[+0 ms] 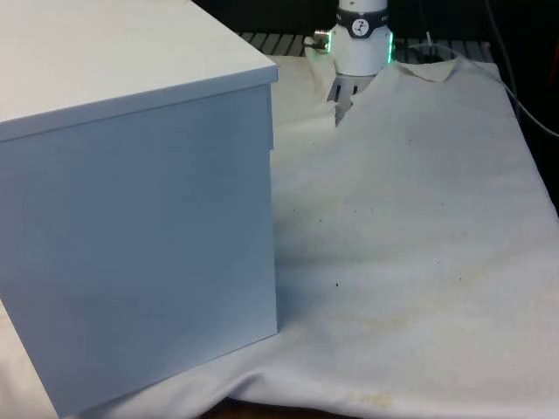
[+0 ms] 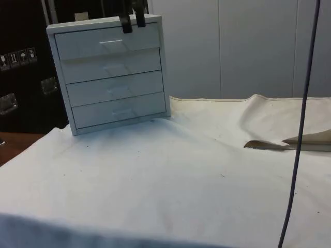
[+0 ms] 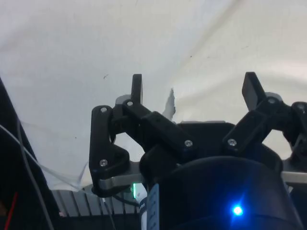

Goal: Open the drawer, then close it.

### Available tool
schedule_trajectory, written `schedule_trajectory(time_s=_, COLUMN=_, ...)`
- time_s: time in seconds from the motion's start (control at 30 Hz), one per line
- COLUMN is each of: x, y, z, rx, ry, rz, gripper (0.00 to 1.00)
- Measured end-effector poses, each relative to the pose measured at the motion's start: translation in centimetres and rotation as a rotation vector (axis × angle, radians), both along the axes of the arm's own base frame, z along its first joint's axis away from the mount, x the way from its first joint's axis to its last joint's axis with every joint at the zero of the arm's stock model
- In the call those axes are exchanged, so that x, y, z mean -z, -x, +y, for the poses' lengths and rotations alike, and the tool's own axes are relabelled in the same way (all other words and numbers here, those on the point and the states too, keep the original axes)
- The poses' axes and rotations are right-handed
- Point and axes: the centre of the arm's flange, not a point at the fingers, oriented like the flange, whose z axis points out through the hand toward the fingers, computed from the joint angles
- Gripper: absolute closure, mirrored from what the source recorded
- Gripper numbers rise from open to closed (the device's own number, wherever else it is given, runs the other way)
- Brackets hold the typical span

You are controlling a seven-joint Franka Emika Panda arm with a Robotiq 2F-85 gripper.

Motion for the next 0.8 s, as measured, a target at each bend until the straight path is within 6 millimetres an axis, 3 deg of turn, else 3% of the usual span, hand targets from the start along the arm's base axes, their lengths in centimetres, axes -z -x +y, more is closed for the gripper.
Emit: schedule_trajectory(time_s=0.8, x=1.8, y=-4.1, z=-1.5, rx=-0.04, ry=0.041, rz=-0.023, gripper=0.0)
